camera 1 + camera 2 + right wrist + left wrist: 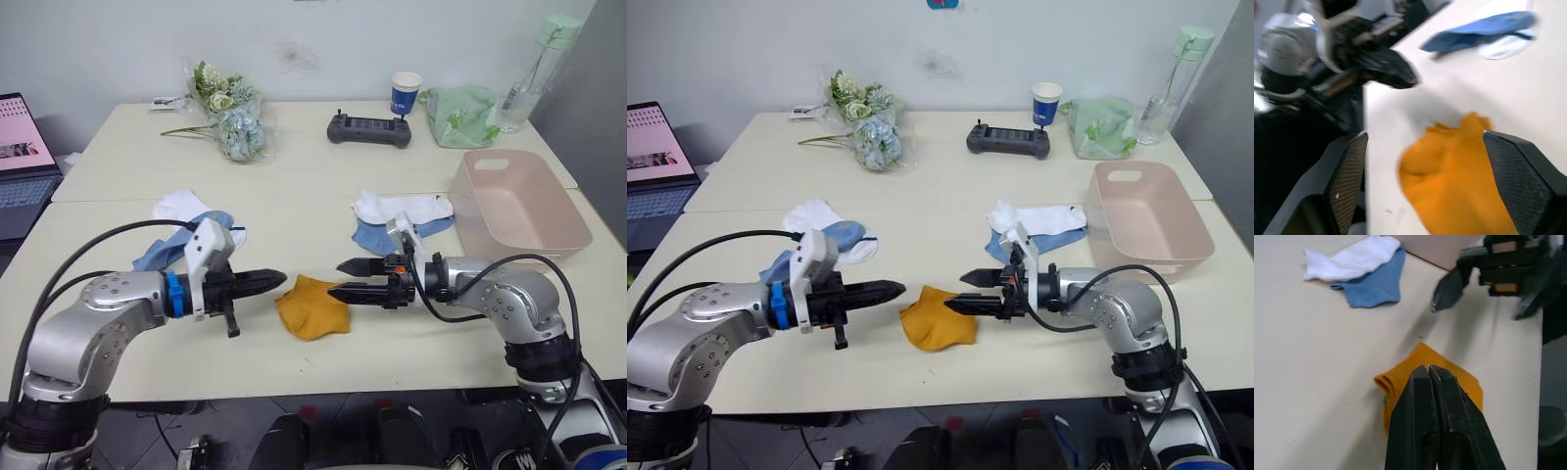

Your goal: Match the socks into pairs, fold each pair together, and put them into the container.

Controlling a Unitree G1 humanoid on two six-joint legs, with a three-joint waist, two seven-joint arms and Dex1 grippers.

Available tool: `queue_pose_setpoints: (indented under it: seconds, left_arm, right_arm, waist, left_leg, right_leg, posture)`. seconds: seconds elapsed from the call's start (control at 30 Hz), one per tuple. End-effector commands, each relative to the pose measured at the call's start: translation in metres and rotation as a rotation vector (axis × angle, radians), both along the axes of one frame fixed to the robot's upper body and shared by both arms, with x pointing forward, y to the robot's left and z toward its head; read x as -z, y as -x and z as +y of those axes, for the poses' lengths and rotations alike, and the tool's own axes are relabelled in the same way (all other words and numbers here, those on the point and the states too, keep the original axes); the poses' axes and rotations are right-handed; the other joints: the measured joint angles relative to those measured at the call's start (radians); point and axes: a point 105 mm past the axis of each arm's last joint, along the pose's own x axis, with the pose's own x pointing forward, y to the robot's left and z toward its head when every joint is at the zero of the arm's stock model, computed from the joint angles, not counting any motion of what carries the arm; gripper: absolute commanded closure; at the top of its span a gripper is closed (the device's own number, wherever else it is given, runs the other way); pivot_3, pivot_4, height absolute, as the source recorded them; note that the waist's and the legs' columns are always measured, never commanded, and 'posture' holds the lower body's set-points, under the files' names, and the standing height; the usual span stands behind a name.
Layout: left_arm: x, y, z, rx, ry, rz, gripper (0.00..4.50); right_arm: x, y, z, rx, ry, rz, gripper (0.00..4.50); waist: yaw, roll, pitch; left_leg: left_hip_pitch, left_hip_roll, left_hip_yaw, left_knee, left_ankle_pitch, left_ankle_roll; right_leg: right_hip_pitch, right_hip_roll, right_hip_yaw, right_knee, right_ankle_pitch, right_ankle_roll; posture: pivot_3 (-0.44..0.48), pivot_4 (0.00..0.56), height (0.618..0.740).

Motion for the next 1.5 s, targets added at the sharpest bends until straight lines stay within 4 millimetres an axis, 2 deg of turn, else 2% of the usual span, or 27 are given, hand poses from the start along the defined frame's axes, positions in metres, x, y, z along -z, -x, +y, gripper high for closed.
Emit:
queue_pose_setpoints:
  seconds: [0.03,0.1,0.17,0.2,0.4,0.43,0.53,0.7,0.87,0.97,1.07,1.2,1.4,1.5]
  left_arm:
    - [0.012,-0.002,-0.003,0.009,-0.068,-0.037,4.50]
    - [0.028,-0.010,0.000,-0.021,-0.106,-0.049,4.50]
    - [0.051,-0.017,0.002,-0.039,-0.169,-0.064,4.50]
    - [0.057,-0.018,0.002,-0.036,-0.188,-0.070,4.50]
    - [0.089,-0.012,0.008,-0.024,-0.221,0.001,4.50]
    - [0.093,-0.013,0.009,-0.028,-0.225,0.007,4.50]
    - [0.096,-0.015,0.011,-0.036,-0.233,0.007,4.50]
    - [0.093,-0.018,0.013,-0.038,-0.230,-0.001,4.50]
    - [0.090,-0.019,0.016,-0.045,-0.230,-0.005,4.50]
    - [0.087,-0.020,0.017,-0.049,-0.226,-0.009,4.50]
    - [0.086,-0.021,0.017,-0.050,-0.226,-0.012,4.50]
    - [0.084,-0.020,0.017,-0.055,-0.217,-0.011,4.50]
    - [0.081,-0.014,0.022,-0.080,-0.189,0.009,4.50]
    - [0.073,-0.013,0.018,-0.094,-0.120,0.029,4.50]
  right_arm:
    - [-0.005,0.001,-0.003,0.016,0.022,-0.068,1.80]
    - [-0.001,0.004,-0.008,0.019,0.078,-0.066,2.51]
    - [0.005,0.007,-0.013,0.032,0.139,-0.025,2.34]
    - [0.006,0.009,-0.014,0.030,0.149,-0.009,2.14]
    - [0.015,0.010,-0.011,0.101,0.125,0.245,0.10]
    - [0.021,0.007,-0.011,0.128,0.134,0.295,0.04]
    - [0.037,0.000,-0.013,0.214,0.173,0.396,0.04]
    - [0.050,-0.002,-0.013,0.260,0.190,0.494,0.04]
    - [0.039,0.003,0.019,0.177,0.072,0.574,0.04]
    - [0.039,0.006,0.035,0.147,0.055,0.595,0.04]
    - [0.044,0.004,0.042,0.160,0.057,0.613,0.04]
    - [0.050,-0.007,0.039,0.221,0.045,0.608,0.04]
    - [0.054,-0.010,0.037,0.235,0.041,0.596,1.97]
    - [0.052,-0.010,0.039,0.233,0.035,0.588,3.02]
  waist:
    - [-0.001,0.000,0.000]
    - [-0.001,0.000,0.000]
    - [0.004,0.001,0.000]
    - [0.005,0.001,0.000]
    - [0.006,0.001,0.000]
    - [0.007,0.001,-0.001]
    - [0.009,0.001,-0.002]
    - [0.008,0.003,-0.004]
    - [0.005,0.003,-0.004]
    - [0.000,0.004,-0.004]
    - [-0.003,0.004,-0.004]
    - [-0.004,0.004,-0.004]
    - [-0.012,0.004,-0.004]
    - [-0.016,0.004,-0.004]
  left_leg:
    - [0.000,0.000,0.000,0.000,0.000,0.000]
    - [0.000,0.000,0.001,0.000,0.000,0.000]
    - [0.000,0.000,0.001,0.000,0.000,0.000]
    - [0.000,-0.001,0.001,0.000,0.000,0.000]
    - [0.000,0.000,0.000,0.000,0.000,0.000]
    - [0.000,0.000,0.000,0.000,-0.001,0.001]
    - [0.001,-0.001,0.000,0.000,-0.001,0.002]
    - [0.002,-0.001,0.001,0.000,-0.001,0.002]
    - [0.005,-0.001,0.002,-0.001,-0.002,0.003]
    - [0.006,0.000,0.002,-0.001,-0.002,0.003]
    - [0.006,0.000,0.002,-0.001,-0.002,0.003]
    - [0.006,0.000,0.002,-0.001,-0.002,0.003]
    - [0.006,0.000,0.002,-0.001,-0.002,0.003]
    - [0.006,0.001,0.002,-0.001,-0.002,0.003]
  right_leg:
    - [0.000,0.000,0.000,0.000,0.000,0.000]
    - [0.000,0.000,0.001,0.000,0.000,0.000]
    - [0.000,0.000,0.001,0.000,0.000,0.000]
    - [0.000,0.000,0.001,0.000,0.000,0.000]
    - [0.000,-0.001,0.001,-0.001,0.000,0.000]
    - [0.000,-0.001,0.001,0.000,0.000,0.000]
    - [0.001,-0.001,0.001,0.000,0.000,0.000]
    - [0.001,-0.001,0.001,0.000,0.000,0.000]
    - [0.002,0.000,0.002,0.004,0.000,0.000]
    - [0.001,0.002,0.003,0.005,0.000,0.000]
    - [0.001,0.002,0.003,0.005,0.000,0.000]
    - [0.001,0.002,0.003,0.005,0.000,0.000]
    - [0.001,0.002,0.003,0.005,0.000,0.000]
    - [0.000,0.002,0.004,0.005,0.000,0.000]
  posture:
    - [0.000,0.150,0.740]
    - [0.000,0.150,0.740]
    - [0.000,0.150,0.740]
    - [0.000,0.150,0.740]
    - [0.000,0.150,0.740]
    - [0.000,0.150,0.740]
    - [0.000,0.150,0.740]
    - [0.000,0.150,0.740]
    - [0.000,0.150,0.740]
    - [0.000,0.150,0.740]
    - [0.000,0.150,0.740]
    - [0.000,0.150,0.740]
    - [0.000,0.150,0.740]
    - [0.000,0.150,0.740]
